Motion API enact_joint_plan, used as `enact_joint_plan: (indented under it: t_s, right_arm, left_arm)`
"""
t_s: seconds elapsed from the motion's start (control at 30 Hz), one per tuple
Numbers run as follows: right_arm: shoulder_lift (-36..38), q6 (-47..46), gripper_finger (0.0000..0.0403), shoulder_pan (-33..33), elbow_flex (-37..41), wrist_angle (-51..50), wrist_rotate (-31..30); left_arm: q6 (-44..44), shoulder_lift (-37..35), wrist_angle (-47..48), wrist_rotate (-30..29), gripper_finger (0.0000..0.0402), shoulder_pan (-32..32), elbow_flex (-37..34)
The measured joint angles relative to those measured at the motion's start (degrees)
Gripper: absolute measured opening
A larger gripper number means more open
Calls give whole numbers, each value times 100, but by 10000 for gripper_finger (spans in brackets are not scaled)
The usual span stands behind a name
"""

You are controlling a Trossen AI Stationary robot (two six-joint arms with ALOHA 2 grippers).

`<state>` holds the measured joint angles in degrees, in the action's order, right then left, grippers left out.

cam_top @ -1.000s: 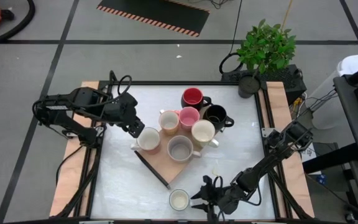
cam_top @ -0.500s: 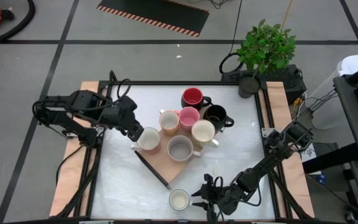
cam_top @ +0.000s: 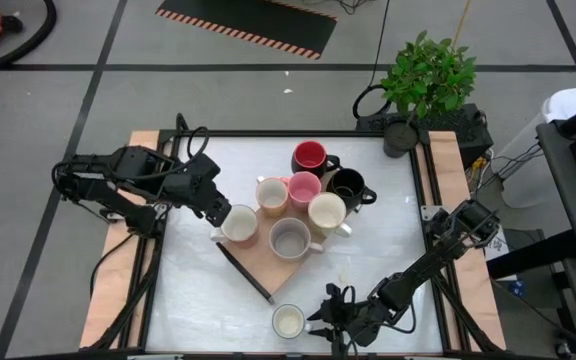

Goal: Place coffee mugs
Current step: Put the blue mug on top of the shelf

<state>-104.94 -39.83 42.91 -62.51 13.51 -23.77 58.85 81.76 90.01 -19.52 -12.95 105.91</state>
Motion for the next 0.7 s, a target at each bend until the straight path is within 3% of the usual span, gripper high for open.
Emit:
enact_joint_plan:
  t_s: [0.3, 0.47, 0.7]
  right_arm:
    - [-546, -343, 133, -17, 5, 789, 94]
    - [-537, -402, 91, -15, 5, 774, -317]
    - [-523, -414, 46, -11, 3, 814, -358]
  left_arm:
    - [24, 0, 0, -16, 232, 11, 0]
    - [40, 0, 0, -17, 232, 11, 0]
    - [134, 0, 0, -54, 232, 11, 0]
